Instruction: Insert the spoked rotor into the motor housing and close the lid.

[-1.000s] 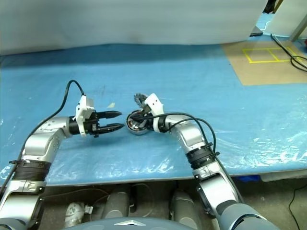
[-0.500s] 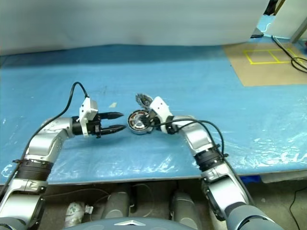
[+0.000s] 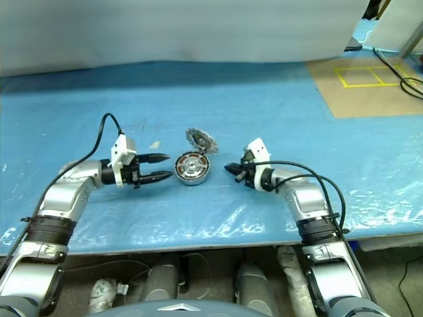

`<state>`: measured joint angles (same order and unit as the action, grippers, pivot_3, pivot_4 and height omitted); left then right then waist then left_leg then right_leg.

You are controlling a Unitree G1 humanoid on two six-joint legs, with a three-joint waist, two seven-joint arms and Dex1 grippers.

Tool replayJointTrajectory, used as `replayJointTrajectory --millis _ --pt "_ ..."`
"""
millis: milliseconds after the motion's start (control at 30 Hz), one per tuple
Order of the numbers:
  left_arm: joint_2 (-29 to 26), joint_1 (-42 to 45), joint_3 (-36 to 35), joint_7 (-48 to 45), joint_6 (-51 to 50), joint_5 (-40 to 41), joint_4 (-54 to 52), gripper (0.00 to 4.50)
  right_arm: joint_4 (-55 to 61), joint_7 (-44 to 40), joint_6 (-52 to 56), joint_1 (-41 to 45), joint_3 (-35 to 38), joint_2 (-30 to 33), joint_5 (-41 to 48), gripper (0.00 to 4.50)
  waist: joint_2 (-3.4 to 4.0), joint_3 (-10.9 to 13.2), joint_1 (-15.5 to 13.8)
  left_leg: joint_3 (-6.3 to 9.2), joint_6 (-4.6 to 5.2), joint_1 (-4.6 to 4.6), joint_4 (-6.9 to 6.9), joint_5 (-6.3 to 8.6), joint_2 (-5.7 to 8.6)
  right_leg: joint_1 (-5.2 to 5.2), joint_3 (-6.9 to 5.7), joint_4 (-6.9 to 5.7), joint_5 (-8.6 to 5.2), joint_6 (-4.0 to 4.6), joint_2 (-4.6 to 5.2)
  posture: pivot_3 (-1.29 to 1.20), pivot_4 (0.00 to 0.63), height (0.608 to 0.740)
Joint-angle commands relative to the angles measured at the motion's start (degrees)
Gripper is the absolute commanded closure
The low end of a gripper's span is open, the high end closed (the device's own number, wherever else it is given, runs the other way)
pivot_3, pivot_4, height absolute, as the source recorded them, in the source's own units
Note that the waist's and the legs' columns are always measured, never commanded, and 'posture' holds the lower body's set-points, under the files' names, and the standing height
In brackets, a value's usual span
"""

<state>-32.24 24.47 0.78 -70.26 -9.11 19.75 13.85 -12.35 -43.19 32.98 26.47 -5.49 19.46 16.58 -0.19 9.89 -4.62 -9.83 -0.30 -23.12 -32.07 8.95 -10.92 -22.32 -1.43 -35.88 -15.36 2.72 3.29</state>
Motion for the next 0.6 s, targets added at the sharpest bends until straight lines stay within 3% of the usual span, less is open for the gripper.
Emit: replayJointTrajectory --millis 33,433,600 --pt "-0.32 0.92 -0.09 -0.31 1.16 -0.14 0.02 1.63 -7.15 4.27 -6.28 4.19 0.91 -3.23 -2.54 4.5 0.01 -0.01 0.42 -0.01 0.0 0.01 -0.02 0.0 0.0 0.0 0.01 -0.03 0.0 0.0 0.0 0.0 0.15 0.74" --pt "-0.7 0.77 0.07 0.03 2.34 -1.09 0.96 1.63 -30.59 4.36 -19.38 15.28 -2.05 -12.17 -9.06 4.5 0.02 -0.02 0.67 -0.02 0.01 0.02 -0.08 0.0 -0.02 0.02 0.01 -0.08 -0.01 0.03 0.01 0.0 0.15 0.74" --pt "-1.37 0.58 -0.26 0.1 2.37 -1.07 1.29 1.63 -29.66 1.96 -20.26 15.6 -3.13 -15.51 -9.18 4.5 0.03 -0.02 0.7 -0.02 0.01 0.04 -0.09 0.0 -0.04 0.02 0.01 -0.12 -0.01 0.03 0.0 0.0 0.15 0.74"
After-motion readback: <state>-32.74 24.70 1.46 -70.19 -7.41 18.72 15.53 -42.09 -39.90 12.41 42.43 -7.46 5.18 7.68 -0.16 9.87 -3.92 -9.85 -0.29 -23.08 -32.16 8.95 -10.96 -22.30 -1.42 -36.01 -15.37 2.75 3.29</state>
